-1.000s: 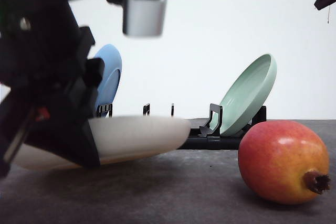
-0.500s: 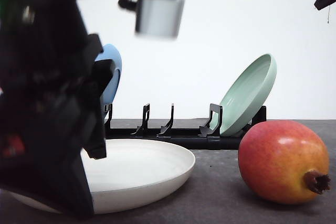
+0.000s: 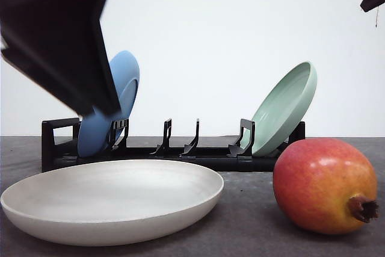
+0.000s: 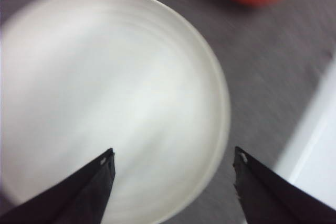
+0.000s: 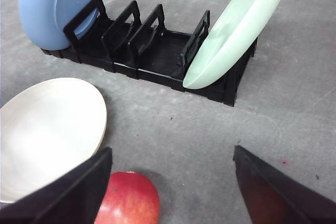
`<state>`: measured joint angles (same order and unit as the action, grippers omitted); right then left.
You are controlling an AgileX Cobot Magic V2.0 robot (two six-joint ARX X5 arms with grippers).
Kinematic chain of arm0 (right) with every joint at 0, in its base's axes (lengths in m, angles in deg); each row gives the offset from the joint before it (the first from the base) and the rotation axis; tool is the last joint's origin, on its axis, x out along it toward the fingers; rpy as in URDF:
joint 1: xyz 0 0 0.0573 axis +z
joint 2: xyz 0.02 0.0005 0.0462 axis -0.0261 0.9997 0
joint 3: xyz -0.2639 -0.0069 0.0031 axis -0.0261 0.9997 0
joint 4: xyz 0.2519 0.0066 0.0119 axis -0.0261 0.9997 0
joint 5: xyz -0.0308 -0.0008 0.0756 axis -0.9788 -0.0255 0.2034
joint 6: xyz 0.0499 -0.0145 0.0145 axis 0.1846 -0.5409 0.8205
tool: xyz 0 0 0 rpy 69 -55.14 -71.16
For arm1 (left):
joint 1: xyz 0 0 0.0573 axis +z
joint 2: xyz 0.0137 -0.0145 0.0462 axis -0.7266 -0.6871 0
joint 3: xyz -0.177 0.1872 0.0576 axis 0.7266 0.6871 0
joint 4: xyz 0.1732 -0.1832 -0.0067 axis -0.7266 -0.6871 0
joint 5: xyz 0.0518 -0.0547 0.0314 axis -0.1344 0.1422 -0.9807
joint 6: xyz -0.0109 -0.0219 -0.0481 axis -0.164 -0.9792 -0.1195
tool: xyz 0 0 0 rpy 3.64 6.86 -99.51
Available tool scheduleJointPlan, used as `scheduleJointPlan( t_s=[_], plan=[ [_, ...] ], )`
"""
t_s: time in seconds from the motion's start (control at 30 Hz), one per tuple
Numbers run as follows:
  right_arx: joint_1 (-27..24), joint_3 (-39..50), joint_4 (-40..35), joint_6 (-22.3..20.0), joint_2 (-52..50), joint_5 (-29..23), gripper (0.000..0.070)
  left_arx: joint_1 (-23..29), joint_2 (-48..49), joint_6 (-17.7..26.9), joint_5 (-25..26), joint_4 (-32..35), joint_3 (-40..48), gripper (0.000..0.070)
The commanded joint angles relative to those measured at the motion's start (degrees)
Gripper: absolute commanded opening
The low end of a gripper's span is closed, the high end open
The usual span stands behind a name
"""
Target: Place pomegranate in white plate
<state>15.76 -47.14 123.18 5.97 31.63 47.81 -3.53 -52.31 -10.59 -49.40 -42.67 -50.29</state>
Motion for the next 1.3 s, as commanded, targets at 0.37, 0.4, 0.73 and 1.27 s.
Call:
scheduleJointPlan(
  t_s=[0.37, 0.4, 0.73, 1.27],
  plan=[
    [0.28, -0.96, 1.36, -0.26, 0.22, -0.17, 0.0469, 29.31, 12.95, -2.52, 3.96, 4.46, -0.3, 0.0435],
    [0.28, -0.96, 1.4, -0.26, 0.22, -0.15, 0.0469, 31.16, 13.85, -2.54, 4.31, 4.98, 0.01, 0.0435],
    [0.28, -0.96, 1.41, 0.65, 0.22, 1.1, 0.0469, 43.09, 23.75, -3.15, 9.8, 7.36, 6.93, 0.0435],
    [8.28, -4.21, 10.34, 16.58, 13.68, 3.11, 0.0499, 43.52, 26.43, -3.15, 9.53, 6.95, 7.74, 0.0435]
  ],
)
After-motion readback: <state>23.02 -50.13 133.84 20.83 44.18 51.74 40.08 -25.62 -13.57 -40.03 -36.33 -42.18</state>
